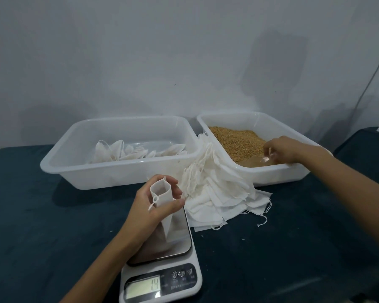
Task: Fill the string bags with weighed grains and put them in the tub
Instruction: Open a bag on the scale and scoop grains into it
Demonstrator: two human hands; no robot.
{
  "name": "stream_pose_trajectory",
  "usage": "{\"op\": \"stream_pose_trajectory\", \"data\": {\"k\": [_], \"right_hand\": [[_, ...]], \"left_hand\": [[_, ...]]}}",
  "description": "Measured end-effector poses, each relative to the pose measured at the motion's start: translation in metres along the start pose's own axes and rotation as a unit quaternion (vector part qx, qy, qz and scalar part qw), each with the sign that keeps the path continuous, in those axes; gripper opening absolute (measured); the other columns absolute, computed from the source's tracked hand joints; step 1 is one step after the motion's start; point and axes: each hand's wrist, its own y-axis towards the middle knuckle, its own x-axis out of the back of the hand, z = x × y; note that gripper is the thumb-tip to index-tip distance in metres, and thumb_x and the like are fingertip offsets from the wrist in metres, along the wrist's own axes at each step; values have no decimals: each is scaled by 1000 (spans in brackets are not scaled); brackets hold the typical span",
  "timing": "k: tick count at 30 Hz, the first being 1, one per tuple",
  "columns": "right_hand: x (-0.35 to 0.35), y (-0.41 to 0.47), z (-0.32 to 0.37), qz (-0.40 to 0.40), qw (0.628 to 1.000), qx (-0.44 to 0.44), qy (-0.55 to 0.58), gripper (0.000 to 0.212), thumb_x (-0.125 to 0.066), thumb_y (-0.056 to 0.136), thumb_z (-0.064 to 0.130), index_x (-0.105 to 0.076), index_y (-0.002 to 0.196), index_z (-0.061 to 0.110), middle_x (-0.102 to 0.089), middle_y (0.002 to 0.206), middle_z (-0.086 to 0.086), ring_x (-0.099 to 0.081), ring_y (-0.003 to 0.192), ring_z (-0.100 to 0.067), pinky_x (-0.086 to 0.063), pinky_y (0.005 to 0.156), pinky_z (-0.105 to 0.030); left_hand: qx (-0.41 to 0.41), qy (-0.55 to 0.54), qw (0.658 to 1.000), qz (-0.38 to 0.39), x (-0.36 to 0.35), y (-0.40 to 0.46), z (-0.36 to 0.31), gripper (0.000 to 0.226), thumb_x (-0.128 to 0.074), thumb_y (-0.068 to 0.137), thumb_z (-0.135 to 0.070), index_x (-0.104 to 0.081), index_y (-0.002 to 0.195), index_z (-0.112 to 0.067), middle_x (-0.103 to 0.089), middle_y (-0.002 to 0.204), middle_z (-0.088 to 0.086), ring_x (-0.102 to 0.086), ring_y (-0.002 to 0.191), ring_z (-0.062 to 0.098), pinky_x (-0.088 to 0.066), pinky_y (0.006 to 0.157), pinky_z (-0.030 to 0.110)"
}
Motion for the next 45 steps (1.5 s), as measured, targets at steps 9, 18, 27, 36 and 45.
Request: {"op": "stream_pose_trajectory", "data": {"k": [9,18,27,36,45], "right_hand": [[-1,-10,-19,-41,997,-64,27,28,-78,85,14,-71,113,16,-70,113,-5,-61,107,-25,-50,93,-39],[-7,-17,-22,-78,983,-68,151,26,-80,84,10,-72,108,9,-71,110,-6,-62,107,-26,-44,93,-35],[-4,-24,-5,-104,967,-30,230,22,-74,90,10,-70,111,7,-70,113,-9,-61,107,-27,-44,95,-36],[35,-49,47,-162,955,62,241,17,-69,93,7,-69,110,5,-70,109,-6,-63,105,-23,-47,97,-36],[73,-92,130,-137,926,224,270,18,-68,93,12,-67,109,20,-68,106,20,-60,99,17,-42,83,-3]], "left_hand": [[1,-3,1000,-11,2,1,1,39,-83,75,-19,-66,110,-13,-71,97,11,-70,95,26,-59,82,33],[-7,-2,1000,-9,3,1,1,41,-82,77,-20,-65,113,-11,-71,98,12,-70,95,27,-59,82,33],[-15,4,1000,-17,2,1,4,36,-81,78,-16,-66,111,-12,-71,96,11,-70,92,25,-60,79,31],[-22,8,1000,-16,4,0,1,38,-82,78,-24,-67,112,-18,-73,100,7,-71,94,29,-59,81,33],[-10,25,1000,5,7,-3,-3,34,-81,84,-16,-66,115,-16,-73,100,6,-71,94,22,-60,84,35]]}}
